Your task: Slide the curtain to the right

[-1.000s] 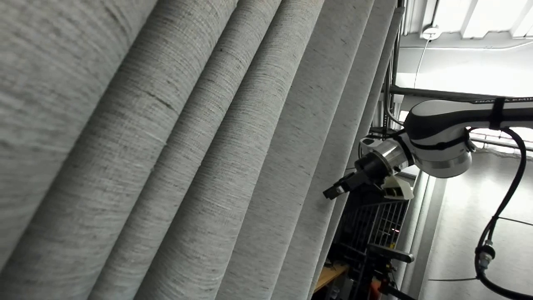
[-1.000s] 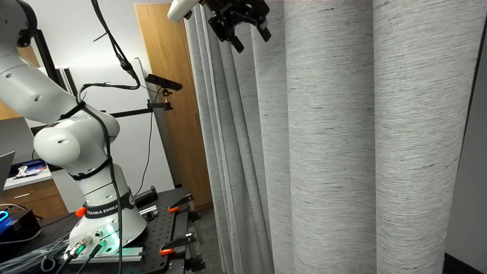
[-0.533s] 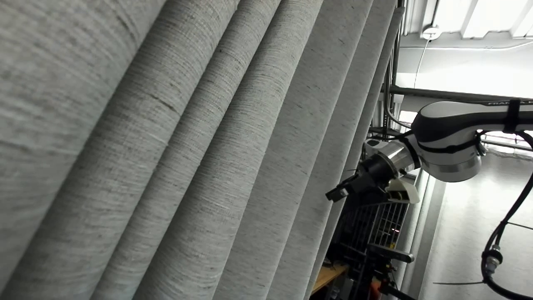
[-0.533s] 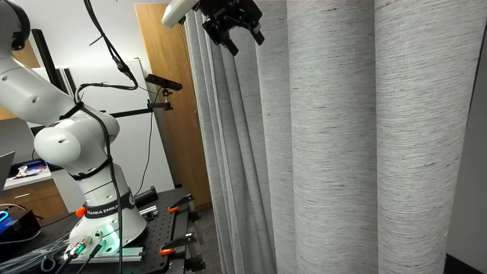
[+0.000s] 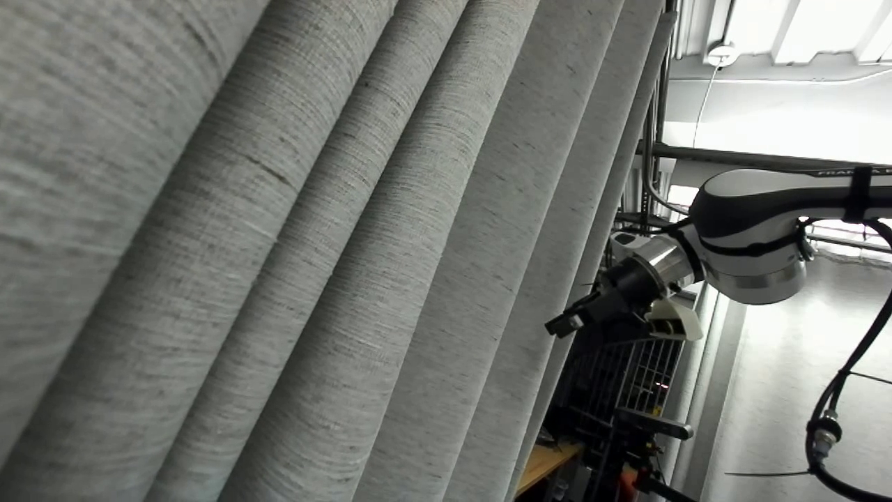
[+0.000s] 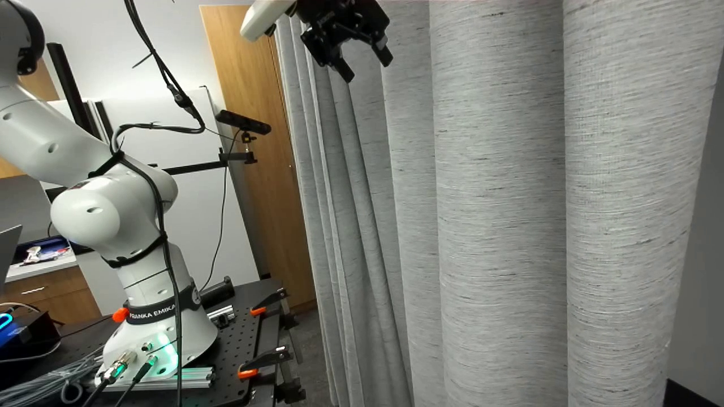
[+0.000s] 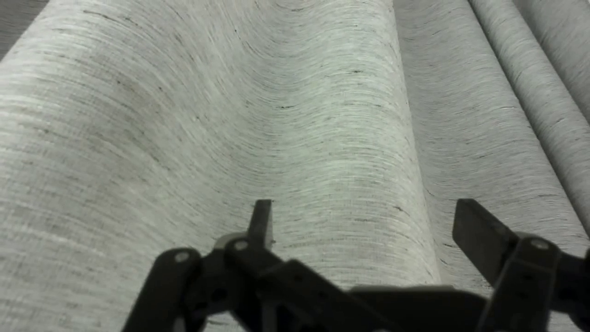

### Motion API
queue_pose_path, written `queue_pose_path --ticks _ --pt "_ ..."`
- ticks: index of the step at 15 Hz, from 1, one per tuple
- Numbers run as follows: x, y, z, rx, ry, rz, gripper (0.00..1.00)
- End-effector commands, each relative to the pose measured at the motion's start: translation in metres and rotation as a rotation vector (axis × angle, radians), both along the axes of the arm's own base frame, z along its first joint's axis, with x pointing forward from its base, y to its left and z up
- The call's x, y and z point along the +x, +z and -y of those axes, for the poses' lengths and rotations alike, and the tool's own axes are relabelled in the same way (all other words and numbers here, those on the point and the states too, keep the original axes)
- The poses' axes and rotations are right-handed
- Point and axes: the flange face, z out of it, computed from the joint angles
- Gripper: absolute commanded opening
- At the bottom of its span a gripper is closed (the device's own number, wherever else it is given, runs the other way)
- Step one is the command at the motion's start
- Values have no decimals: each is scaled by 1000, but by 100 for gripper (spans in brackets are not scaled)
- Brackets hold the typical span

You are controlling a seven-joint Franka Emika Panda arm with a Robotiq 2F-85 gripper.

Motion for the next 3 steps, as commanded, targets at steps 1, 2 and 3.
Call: queue_pose_path --ticks 1,2,3 --pt "0 1 0 0 0 -1 100" --pt "0 1 0 0 0 -1 100" --pt "0 1 0 0 0 -1 100"
